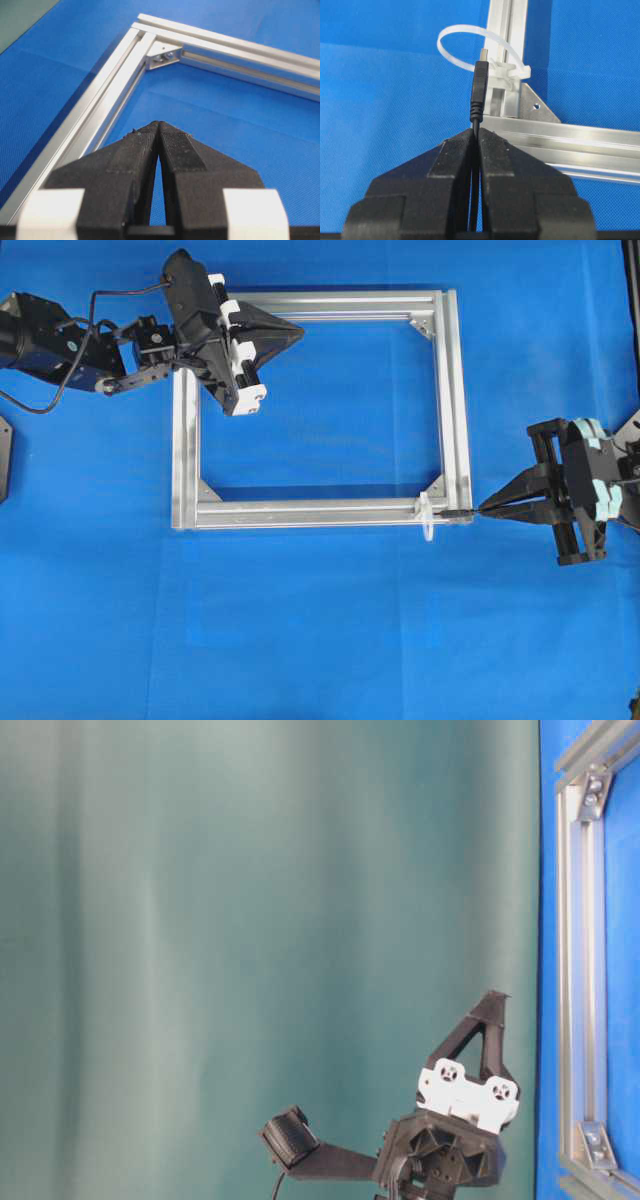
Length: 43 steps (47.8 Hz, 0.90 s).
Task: Insert the wire through the string loop located on the right side.
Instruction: 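Push the USB plug leftward through the zip-tie loop with the right gripper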
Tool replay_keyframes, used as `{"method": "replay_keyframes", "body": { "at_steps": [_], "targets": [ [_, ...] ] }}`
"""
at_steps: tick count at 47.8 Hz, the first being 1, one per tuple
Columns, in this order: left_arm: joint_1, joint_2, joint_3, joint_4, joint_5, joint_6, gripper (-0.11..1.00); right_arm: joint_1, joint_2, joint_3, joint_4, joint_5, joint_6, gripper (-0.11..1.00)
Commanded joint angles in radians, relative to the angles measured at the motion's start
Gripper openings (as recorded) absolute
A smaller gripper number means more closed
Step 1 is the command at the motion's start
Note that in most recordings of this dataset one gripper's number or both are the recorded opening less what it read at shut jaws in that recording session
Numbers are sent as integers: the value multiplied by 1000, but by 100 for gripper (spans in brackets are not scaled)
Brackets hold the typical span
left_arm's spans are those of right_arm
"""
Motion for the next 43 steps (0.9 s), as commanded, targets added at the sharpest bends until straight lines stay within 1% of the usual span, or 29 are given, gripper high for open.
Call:
{"method": "replay_keyframes", "body": {
  "at_steps": [1,22,27,36,43],
  "targets": [
    [-2,-32,-14,3,-5,-2,0,-2,-5,-11,-2,-11,0,-3],
    [-2,-32,-12,3,-5,-2,0,-2,-2,-14,-2,-11,0,-3],
    [-2,-32,-12,3,-5,-2,0,-2,11,-18,0,-28,2,-3],
    [-2,-32,-14,3,-5,-2,0,-2,78,-40,2,-86,5,-3],
    [-3,-32,-14,3,-5,-2,0,-2,152,-75,2,-138,5,-3]
  ]
}}
